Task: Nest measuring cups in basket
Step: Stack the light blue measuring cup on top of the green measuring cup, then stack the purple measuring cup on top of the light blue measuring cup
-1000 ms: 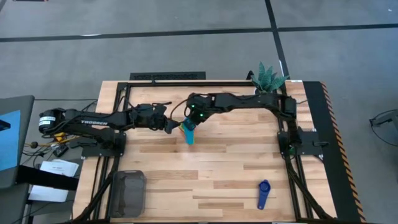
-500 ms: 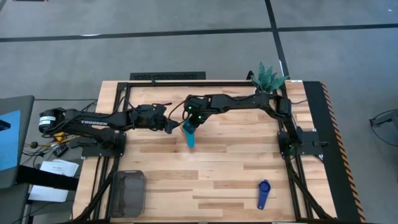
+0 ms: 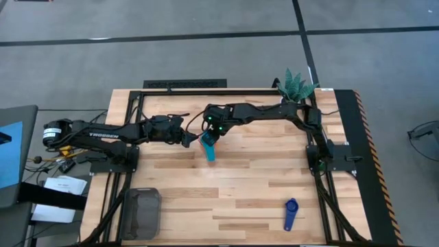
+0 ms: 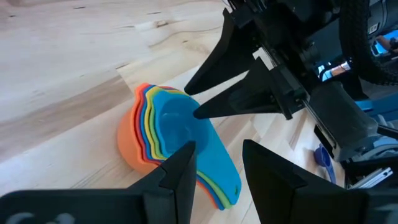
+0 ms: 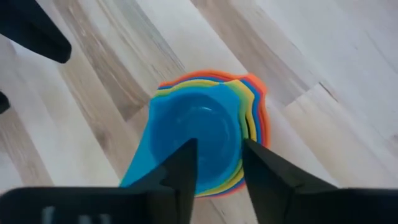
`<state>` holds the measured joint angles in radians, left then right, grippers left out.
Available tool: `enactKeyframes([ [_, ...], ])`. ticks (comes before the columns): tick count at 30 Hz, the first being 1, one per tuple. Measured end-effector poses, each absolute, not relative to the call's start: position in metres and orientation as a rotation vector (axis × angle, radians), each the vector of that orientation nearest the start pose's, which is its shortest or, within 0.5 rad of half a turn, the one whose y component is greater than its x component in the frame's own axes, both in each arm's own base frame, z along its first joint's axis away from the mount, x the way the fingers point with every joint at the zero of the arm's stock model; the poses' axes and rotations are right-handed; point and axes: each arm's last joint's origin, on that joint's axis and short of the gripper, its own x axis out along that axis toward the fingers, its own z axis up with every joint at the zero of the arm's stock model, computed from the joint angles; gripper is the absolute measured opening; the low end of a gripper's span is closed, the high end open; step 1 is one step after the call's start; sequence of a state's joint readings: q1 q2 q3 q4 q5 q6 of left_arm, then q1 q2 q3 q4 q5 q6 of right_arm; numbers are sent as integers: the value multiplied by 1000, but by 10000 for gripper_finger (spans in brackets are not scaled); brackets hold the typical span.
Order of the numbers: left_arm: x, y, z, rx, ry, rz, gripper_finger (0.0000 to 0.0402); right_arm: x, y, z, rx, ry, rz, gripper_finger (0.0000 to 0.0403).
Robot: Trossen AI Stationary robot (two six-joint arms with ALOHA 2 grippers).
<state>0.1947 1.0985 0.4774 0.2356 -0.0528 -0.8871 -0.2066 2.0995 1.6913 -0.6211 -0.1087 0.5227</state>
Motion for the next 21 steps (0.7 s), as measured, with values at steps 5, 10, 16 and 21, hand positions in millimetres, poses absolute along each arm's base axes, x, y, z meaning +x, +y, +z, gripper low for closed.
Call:
enactKeyframes([
  [5,219,45,208,-892,253,399,119,439,-89,208,663,997,-375,201],
  [10,219,45,208,-893,258,392,119,422,-86,231,622,1031,-448,216],
  [16,219,44,207,-848,292,371,119,380,-64,271,509,1084,-596,208],
  [21,217,47,205,-786,315,383,119,333,-39,262,580,1172,-686,193],
])
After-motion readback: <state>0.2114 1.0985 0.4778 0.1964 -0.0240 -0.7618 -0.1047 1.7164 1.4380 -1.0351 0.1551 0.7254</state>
